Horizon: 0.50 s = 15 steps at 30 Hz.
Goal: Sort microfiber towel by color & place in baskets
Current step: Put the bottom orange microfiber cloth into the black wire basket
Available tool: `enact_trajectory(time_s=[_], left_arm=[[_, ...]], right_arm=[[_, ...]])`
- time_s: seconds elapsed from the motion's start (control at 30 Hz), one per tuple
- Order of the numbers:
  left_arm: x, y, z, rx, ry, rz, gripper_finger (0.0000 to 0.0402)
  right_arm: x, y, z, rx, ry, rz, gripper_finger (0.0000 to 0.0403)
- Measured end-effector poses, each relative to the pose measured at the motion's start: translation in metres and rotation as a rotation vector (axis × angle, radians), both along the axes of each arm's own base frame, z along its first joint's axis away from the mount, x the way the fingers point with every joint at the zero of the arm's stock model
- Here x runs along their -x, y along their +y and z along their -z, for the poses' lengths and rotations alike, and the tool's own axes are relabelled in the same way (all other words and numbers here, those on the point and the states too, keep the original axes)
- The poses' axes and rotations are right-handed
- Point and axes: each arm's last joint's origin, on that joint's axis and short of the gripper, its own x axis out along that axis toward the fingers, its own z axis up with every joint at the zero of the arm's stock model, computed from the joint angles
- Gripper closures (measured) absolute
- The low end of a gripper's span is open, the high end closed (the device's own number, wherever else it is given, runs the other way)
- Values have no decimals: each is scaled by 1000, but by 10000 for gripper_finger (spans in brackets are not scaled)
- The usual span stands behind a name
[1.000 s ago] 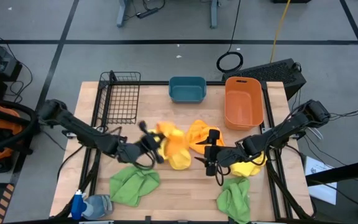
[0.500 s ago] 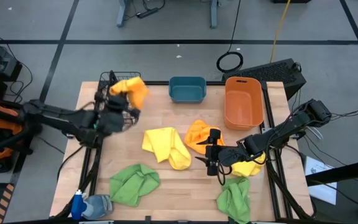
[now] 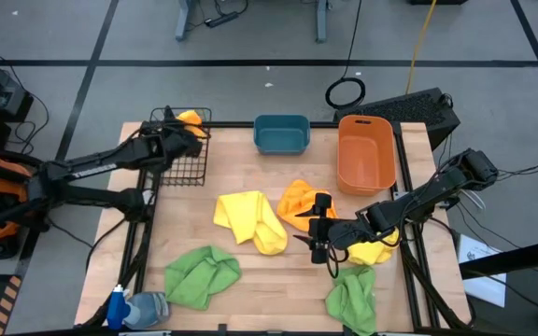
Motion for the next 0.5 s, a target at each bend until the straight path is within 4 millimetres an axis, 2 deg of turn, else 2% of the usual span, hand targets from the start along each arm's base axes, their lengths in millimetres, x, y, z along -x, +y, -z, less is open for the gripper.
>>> enact_trajectory(time_s=[0.2,0.37,0.5], left_arm=[[-11,18,22,108,55,-43,333],[-20,23,36,144,98,-59,260],[-22,24,40,159,115,-58,196]], right_arm=[[0,0,0,2,6,-1,145],[2,-1,3,15,34,0,145],[2,-1,3,16,37,-1,145]])
